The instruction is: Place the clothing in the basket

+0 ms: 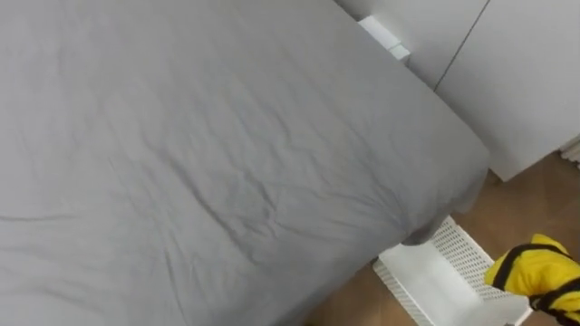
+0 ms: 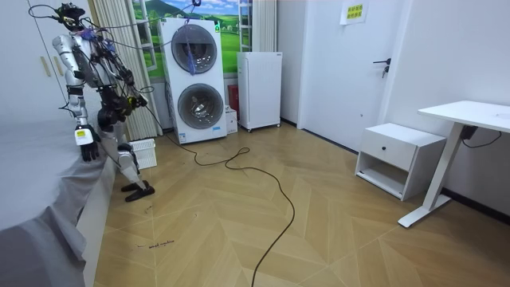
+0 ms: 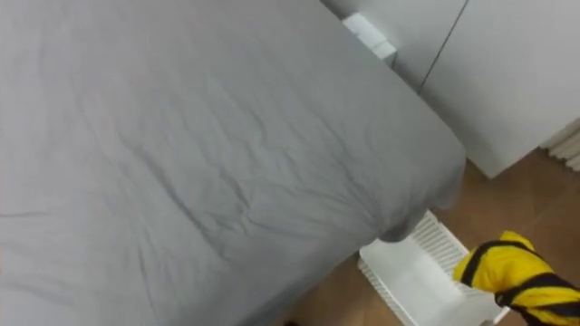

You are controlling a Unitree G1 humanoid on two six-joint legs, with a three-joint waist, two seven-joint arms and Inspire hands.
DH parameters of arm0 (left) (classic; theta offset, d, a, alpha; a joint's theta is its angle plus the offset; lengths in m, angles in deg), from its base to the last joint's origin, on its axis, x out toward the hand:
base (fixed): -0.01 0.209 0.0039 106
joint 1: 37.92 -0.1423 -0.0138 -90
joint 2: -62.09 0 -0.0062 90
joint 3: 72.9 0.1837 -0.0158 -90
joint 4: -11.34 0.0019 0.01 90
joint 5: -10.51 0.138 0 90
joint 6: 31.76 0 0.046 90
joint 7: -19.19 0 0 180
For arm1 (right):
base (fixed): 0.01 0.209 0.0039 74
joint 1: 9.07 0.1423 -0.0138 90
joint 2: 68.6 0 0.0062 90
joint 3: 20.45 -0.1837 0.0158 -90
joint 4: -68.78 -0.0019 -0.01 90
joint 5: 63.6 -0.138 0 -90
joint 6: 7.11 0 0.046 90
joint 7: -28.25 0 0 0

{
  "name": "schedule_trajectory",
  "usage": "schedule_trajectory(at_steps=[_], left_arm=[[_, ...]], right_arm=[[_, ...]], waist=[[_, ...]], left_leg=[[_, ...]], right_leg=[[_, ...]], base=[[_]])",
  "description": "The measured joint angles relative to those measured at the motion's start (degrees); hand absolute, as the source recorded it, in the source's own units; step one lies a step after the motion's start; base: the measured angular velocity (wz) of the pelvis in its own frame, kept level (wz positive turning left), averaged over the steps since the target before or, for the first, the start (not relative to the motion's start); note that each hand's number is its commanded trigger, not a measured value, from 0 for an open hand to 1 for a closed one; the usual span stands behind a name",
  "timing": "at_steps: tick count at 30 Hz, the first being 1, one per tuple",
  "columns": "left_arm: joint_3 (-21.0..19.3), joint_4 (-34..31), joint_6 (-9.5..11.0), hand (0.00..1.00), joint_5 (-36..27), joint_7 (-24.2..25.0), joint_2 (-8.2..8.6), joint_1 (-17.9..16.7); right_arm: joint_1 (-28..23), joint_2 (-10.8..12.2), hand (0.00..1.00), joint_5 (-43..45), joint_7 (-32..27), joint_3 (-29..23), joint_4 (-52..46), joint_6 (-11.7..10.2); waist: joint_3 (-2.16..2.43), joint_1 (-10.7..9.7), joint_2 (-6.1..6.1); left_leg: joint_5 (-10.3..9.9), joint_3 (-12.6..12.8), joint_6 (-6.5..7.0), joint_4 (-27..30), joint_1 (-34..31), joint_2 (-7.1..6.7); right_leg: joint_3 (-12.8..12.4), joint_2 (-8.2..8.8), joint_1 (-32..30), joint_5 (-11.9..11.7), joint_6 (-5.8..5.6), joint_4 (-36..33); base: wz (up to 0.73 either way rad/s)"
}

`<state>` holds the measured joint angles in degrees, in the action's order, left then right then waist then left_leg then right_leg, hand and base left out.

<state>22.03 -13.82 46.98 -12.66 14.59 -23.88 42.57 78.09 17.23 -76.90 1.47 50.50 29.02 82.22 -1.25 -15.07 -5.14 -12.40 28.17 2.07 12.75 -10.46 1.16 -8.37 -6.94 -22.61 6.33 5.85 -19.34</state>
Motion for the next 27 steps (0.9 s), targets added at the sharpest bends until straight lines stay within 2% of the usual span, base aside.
schedule_trajectory(at_steps=[4, 6, 7, 10, 14, 16, 21, 24, 27], left_arm=[[3.69, 1.64, 0.19, 0.0, -2.43, 0.37, -0.02, 2.77], [5.19, 1.77, 0.49, 0.0, -3.2, 0.43, -0.02, 3.29], [5.97, 1.79, 0.84, 0.0, -3.78, 0.63, -0.03, 3.7], [6.03, 1.77, 1.75, 0.0, -4.29, 1.51, -0.03, 4.36], [6.07, 1.82, 2.05, 0.0, -4.3, 1.61, 0.04, 5.66], [6.63, 2.05, 2.77, 0.0, -4.29, 2.0, 0.05, 5.64], [6.64, 2.01, 3.15, 0.0, -5.54, 2.88, -0.02, 6.58], [6.65, 1.99, 3.51, 0.0, -6.2, 3.01, -0.02, 6.76], [6.65, 1.99, 3.62, 0.0, -6.46, 3.03, -0.02, 6.73]], right_arm=[[4.91, -0.45, 1.0, 0.05, -1.93, 1.62, 3.19, -0.46], [6.71, -0.96, 0.51, 0.09, -2.43, 3.4, 4.21, -0.71], [7.98, -1.6, 0.0, 0.08, -2.52, 4.77, 5.53, -1.19], [11.19, -2.64, 0.0, 0.05, -2.5, 5.71, 8.64, -1.38], [12.37, -3.95, 0.0, 0.03, -2.56, 6.41, 11.86, -2.48], [12.38, -4.52, 0.0, 0.05, -2.62, 6.59, 12.37, -2.55], [13.06, -4.65, 0.0, -0.61, -2.92, 6.63, 14.13, -3.5], [13.35, -4.63, 0.0, -0.85, -3.08, 6.65, 14.2, -3.5], [13.5, -4.63, 0.0, -0.85, -3.1, 6.65, 14.68, -3.5]], waist=[[0.11, 0.46, -1.48], [0.16, 0.75, -1.93], [0.11, 1.07, -2.34], [0.14, 2.06, -2.82], [0.15, 4.15, -2.92], [0.31, 4.65, -3.34], [0.37, 6.14, -3.43], [0.36, 6.28, -3.41], [0.31, 6.28, -3.29]], left_leg=[[-0.21, 0.28, 0.97, 0.8, -3.3, -0.64], [-0.06, 0.27, 1.25, 0.86, -4.07, -0.94], [0.04, 0.26, 1.42, 0.74, -4.68, -0.92], [0.21, 0.67, 1.63, 0.77, -5.82, -1.01], [0.39, 0.67, 1.6, 0.84, -6.4, -1.02], [0.67, -0.67, 1.59, 1.05, -7.08, -1.13], [1.15, -2.49, 1.66, 1.33, -7.56, -1.49], [1.57, -4.71, 1.66, 1.58, -7.89, -1.91], [1.57, -5.15, 1.66, 1.69, -7.67, -1.92]], right_leg=[[-0.36, 0.39, -4.88, 0.24, -0.07, -3.6], [-0.74, 0.46, -5.98, 0.43, -0.22, -4.53], [-0.74, 0.48, -6.47, 0.33, -0.37, -4.53], [-0.7, 0.7, -7.93, 0.2, -0.36, -5.24], [-0.42, 0.83, -8.59, 0.09, 0.0, -5.51], [0.62, 1.2, -8.76, 0.22, 0.2, -5.4], [1.8, 1.76, -9.08, 0.42, 0.45, -5.41], [2.3, 2.15, -9.02, 0.75, 0.41, -5.42], [2.59, 2.23, -8.58, 0.92, 0.41, -5.25]], base=[[-0.04], [-0.02], [0.0], [0.04], [0.06], [0.19], [0.16], [0.12], [0.07]])
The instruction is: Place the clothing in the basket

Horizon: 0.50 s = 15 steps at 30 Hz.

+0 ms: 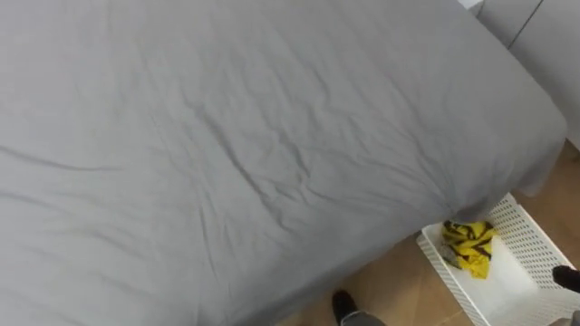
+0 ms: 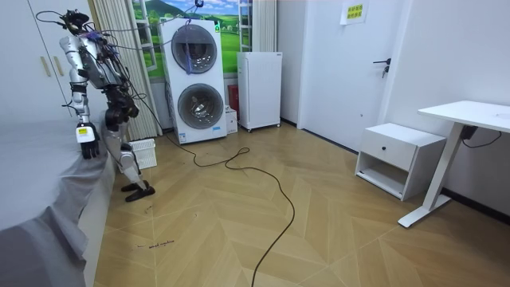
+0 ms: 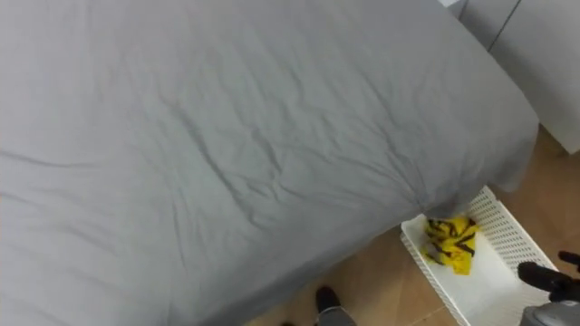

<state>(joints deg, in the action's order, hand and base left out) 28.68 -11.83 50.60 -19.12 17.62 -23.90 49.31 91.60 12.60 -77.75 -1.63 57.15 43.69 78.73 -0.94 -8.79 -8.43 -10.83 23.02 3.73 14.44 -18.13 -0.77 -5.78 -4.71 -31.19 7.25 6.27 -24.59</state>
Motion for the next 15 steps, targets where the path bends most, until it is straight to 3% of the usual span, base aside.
schedule_trajectory(at_steps=[4, 9, 11, 15], left_arm=[[-0.01, 0.02, 0.4, 0.0, 0.06, 0.03, -0.01, -0.25], [-0.23, -0.16, 1.33, 0.0, 0.43, 0.27, -0.42, -0.75], [-0.27, -0.42, 1.39, 0.0, 0.48, 0.67, -0.93, -1.27], [-0.28, -0.99, 1.52, 0.0, 0.56, 0.8, -1.69, -2.34]], right_arm=[[-1.45, 0.01, 0.0, -0.34, 0.07, 0.02, 0.75, -0.01], [-3.43, 0.05, 0.0, -2.17, 0.92, -0.08, 1.53, 0.12], [-4.07, 0.16, 0.0, -2.29, 1.08, -0.08, 1.84, 0.55], [-5.09, 0.18, 0.0, -2.68, 1.24, -0.03, 1.96, 0.56]], waist=[[-0.31, -0.18, 0.75], [-0.13, -0.2, 1.95], [0.13, -0.2, 2.5], [0.23, -0.13, 3.77]], left_leg=[[0.0, -0.51, -0.01, 0.02, 1.3, -0.02], [0.06, -0.52, -0.11, 0.0, 2.28, 0.32], [0.07, -0.55, -0.12, -0.02, 3.04, 0.46], [0.17, -1.52, -0.3, -0.74, 5.59, 0.7]], right_leg=[[1.6, 0.63, 1.67, 0.83, 0.08, 0.03], [3.19, 0.94, 3.55, 1.45, -0.31, 0.99], [3.66, 0.94, 4.74, 1.56, -0.21, 1.59], [4.92, 0.88, 8.45, 1.18, 0.46, 3.84]], base=[[0.15], [0.17], [0.15], [0.16]])
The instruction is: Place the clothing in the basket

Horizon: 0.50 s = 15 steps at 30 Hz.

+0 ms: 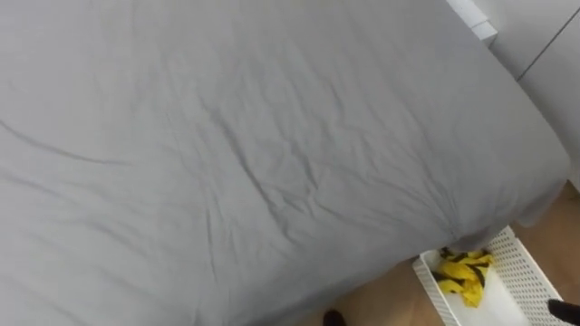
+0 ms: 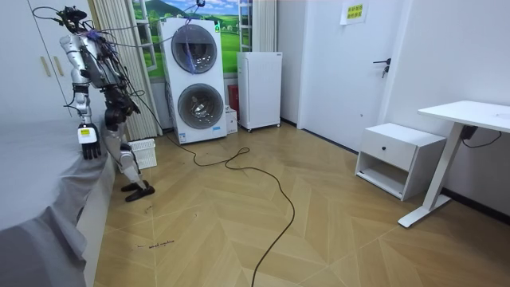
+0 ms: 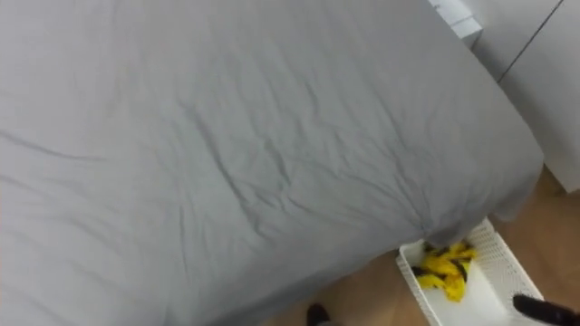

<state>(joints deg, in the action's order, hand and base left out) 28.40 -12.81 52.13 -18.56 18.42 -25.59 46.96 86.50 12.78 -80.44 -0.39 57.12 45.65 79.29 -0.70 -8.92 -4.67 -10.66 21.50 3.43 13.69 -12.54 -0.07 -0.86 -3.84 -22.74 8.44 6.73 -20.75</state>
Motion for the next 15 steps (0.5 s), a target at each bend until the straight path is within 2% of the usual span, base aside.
schedule_trajectory(at_steps=[3, 5, 9, 11, 13, 15], left_arm=[[-0.06, -1.04, 0.14, 0.0, 0.57, 0.01, -0.31, -1.47], [-0.1, -1.97, 0.22, 0.0, 1.33, -0.09, -0.58, -2.31], [-1.9, -3.54, 0.32, 0.0, 3.62, -0.19, -0.51, -3.82], [-2.23, -5.34, 0.63, 0.0, 5.84, -0.77, -0.39, -5.5], [-2.25, -5.66, 1.08, 0.0, 9.06, -1.41, -0.08, -5.8], [-2.34, -5.75, 1.43, 0.0, 10.06, -2.16, 0.41, -5.79]], right_arm=[[-1.31, 0.37, 0.0, -2.12, 0.16, 0.51, -0.69, -0.02], [-2.58, 1.54, 0.0, -3.54, 0.49, 0.5, -1.69, -0.02], [-6.64, 4.9, 0.0, -6.27, 2.23, 2.12, -3.21, -0.12], [-7.78, 6.77, 0.0, -6.3, 3.59, 3.86, -4.34, -0.14], [-9.61, 9.4, 0.0, -6.99, 5.76, 5.16, -4.69, -0.18], [-10.2, 10.96, 0.0, -7.52, 7.23, 6.94, -4.24, -0.05]], waist=[[0.09, 0.36, 0.56], [0.29, 0.79, 1.1], [0.69, 1.62, 2.1], [0.69, 2.03, 2.55], [0.74, 2.52, 2.87], [0.67, 3.11, 3.05]], left_leg=[[0.0, -0.46, -0.03, -0.49, 2.38, 0.3], [0.0, -1.46, -0.03, -1.13, 4.0, 0.31], [0.2, -2.98, -0.36, -2.69, 7.85, 0.42], [0.19, -3.32, -0.36, -3.07, 9.3, 0.43], [0.16, -5.52, -0.42, -3.38, 10.51, 0.25], [0.01, -7.02, -0.68, -3.7, 11.36, 0.2]], right_leg=[[1.29, -0.08, 3.67, -0.34, 0.14, 2.44], [2.18, -0.08, 5.71, -0.35, 0.26, 3.61], [4.16, -0.19, 11.08, -0.6, 0.47, 7.59], [4.91, -0.21, 13.2, -0.61, 0.49, 8.96], [6.4, -0.04, 15.36, -0.6, 0.56, 10.29], [7.33, -0.03, 16.73, -0.48, 0.58, 11.11]], base=[[0.14], [0.17], [0.29], [0.23], [0.31], [0.26]])
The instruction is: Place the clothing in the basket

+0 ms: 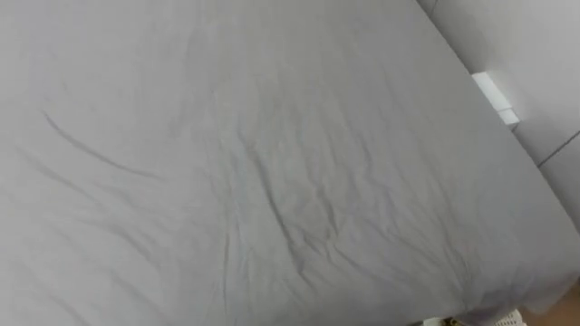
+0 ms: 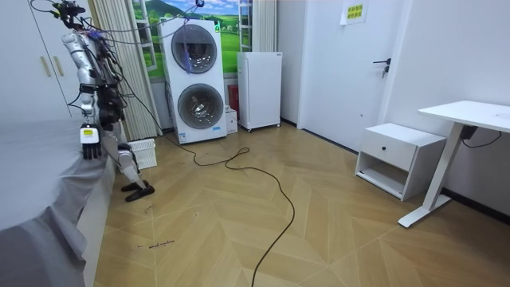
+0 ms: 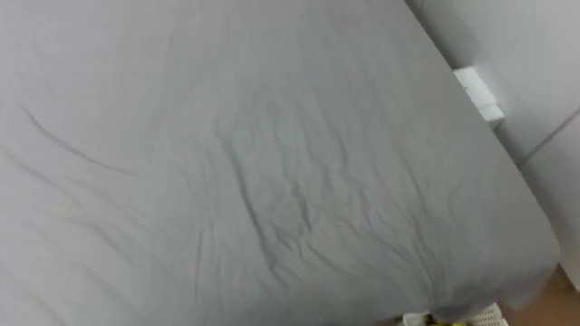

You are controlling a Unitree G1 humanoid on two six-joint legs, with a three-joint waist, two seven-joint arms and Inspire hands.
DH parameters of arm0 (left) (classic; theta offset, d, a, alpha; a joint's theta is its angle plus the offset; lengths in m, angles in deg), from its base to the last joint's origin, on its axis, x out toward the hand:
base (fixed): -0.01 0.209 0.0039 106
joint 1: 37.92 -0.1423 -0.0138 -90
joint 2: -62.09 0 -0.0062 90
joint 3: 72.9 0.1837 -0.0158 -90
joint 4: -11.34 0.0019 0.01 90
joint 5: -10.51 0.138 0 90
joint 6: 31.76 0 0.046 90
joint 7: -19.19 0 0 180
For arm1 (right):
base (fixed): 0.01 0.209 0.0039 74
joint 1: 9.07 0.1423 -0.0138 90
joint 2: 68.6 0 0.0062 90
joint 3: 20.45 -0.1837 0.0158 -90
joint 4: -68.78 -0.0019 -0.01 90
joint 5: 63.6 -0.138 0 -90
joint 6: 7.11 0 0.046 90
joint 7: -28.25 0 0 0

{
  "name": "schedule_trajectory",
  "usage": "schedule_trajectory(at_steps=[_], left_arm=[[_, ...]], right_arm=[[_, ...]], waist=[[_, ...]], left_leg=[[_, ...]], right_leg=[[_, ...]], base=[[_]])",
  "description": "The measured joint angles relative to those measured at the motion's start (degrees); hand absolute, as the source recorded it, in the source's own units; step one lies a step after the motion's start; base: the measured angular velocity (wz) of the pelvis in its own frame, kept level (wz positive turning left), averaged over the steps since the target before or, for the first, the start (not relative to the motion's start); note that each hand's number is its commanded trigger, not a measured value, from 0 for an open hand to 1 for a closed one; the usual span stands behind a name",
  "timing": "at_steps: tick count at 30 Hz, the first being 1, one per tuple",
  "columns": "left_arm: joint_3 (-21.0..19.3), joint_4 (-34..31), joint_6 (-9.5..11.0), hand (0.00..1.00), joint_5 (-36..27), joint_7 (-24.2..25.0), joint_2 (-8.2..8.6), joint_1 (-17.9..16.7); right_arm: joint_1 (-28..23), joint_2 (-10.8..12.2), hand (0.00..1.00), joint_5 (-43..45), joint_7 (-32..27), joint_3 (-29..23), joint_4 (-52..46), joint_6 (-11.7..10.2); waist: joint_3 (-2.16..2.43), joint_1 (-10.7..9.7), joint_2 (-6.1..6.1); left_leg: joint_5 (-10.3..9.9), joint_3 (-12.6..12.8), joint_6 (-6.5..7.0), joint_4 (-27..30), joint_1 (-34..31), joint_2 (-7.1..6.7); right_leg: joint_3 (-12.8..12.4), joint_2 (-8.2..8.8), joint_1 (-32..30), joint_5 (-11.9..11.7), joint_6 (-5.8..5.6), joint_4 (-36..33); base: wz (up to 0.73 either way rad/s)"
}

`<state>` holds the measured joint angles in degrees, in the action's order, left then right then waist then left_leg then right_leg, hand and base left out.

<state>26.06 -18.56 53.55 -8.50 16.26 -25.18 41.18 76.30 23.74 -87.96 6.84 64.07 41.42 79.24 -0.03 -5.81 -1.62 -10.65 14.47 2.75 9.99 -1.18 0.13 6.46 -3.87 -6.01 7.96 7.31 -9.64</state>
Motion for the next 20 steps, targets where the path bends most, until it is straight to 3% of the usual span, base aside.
schedule_trajectory(at_steps=[4, 9, 12, 20], left_arm=[[-2.11, 1.29, 1.51, 0.0, 1.31, -1.91, 2.05, 0.17], [-2.24, 1.25, 3.63, 0.0, 2.49, -1.94, 2.45, 0.17], [-3.38, 1.25, 4.02, 0.0, 5.32, -2.49, 3.16, 0.48], [-7.27, 1.62, 4.5, 0.0, 9.65, -2.71, 4.37, 0.25]], right_arm=[[-0.07, 1.83, 0.0, 2.1, 5.6, 4.8, 2.05, 0.01], [-0.54, 2.95, 0.0, 4.79, 9.09, 8.65, 4.08, 0.64], [-1.1, 2.93, 0.0, 7.77, 10.28, 8.89, 4.23, 1.65], [-0.75, 2.99, 0.0, 11.71, 11.75, 8.84, 6.19, 3.85]], waist=[[-0.45, 0.98, 1.08], [-0.38, 2.89, 1.83], [-0.41, 3.22, 1.95], [-0.51, 4.77, 2.79]], left_leg=[[-0.1, -3.57, -0.17, -0.63, 1.69, -0.29], [-0.11, -4.51, -0.19, -0.56, 2.78, -0.47], [-0.11, -6.95, -0.19, -0.56, 2.72, -0.87], [-0.21, -7.83, -0.33, -0.56, 3.8, -1.1]], right_leg=[[1.67, 0.07, 3.0, 0.19, 0.04, 1.06], [3.34, 0.31, 5.18, 0.58, -0.01, 1.94], [4.96, 0.73, 5.65, 1.11, -0.22, 1.89], [5.52, 0.95, 7.32, 1.46, -0.48, 1.95]], base=[[0.22], [0.22], [0.24], [0.05]])
